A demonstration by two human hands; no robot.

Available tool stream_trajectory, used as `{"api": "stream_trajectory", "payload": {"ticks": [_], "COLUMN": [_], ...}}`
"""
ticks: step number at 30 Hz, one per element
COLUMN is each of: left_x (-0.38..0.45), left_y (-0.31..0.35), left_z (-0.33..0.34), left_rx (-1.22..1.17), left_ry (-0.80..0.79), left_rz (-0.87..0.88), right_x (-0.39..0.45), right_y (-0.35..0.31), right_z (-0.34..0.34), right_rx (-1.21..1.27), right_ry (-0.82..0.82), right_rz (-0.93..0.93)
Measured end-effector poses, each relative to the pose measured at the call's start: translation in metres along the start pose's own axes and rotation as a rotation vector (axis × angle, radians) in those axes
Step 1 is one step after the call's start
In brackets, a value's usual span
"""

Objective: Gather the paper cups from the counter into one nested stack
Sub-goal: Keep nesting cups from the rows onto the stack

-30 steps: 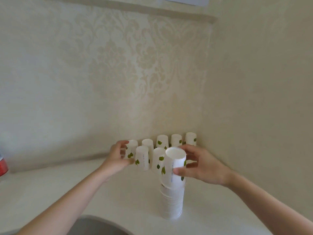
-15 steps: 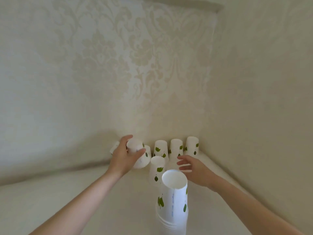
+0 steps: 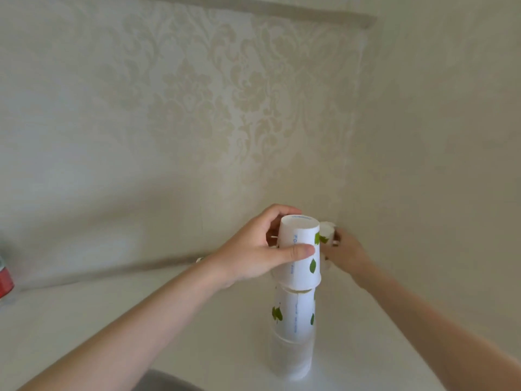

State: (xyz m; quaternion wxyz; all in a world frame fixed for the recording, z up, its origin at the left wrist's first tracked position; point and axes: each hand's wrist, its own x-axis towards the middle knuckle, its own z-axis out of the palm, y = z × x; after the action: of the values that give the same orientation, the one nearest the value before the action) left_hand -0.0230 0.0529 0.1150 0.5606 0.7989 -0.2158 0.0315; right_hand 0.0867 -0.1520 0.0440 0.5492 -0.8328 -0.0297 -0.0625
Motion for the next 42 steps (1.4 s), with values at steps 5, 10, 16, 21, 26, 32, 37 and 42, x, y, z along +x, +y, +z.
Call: {"api": "stream_trajectory", "payload": {"ticks": [5,10,16,21,26,32,37,42], "left_x": [-0.006,-0.015,-0.037,-0.056,-0.072,-0.069,-0.062,-0.041], "left_y": [0.006,-0.006,-0.054,-0.115,-0.178,-0.188,-0.192,-0.160], "left_z": [0.004,0.007,-0.001,-0.083,-0.101,-0.109,-0.123,-0.118], "left_rx": [-0.039,0.026,0.020,0.261,0.621,0.671,0.579,0.167], "left_ry": [0.027,-0.033,-0.154,0.293,-0.109,-0.232,-0.157,0.159], "left_rz": [-0.010,-0.058,-0.110,-0.198,-0.251,-0.234,-0.274,-0.225], "right_x": [-0.026,-0.053,-0.074,-0.096,-0.091,-0.086,-0.084,-0.077], "right_y": [-0.002,0.002,-0.025,-0.068,-0.076,-0.064,-0.040,-0.025], "right_z": [-0.077,-0.117,-0.106,-0.067,-0.032,-0.015,-0.006,-0.001], "right_rx": [-0.004,0.059,0.162,0.135,0.018,-0.113,-0.103,-0.066], "right_ry": [0.145,0.177,0.038,-0.183,-0.321,-0.460,-0.529,-0.509], "right_rz": [-0.007,-0.010,-0.091,-0.268,-0.316,-0.286,-0.273,-0.285]}}
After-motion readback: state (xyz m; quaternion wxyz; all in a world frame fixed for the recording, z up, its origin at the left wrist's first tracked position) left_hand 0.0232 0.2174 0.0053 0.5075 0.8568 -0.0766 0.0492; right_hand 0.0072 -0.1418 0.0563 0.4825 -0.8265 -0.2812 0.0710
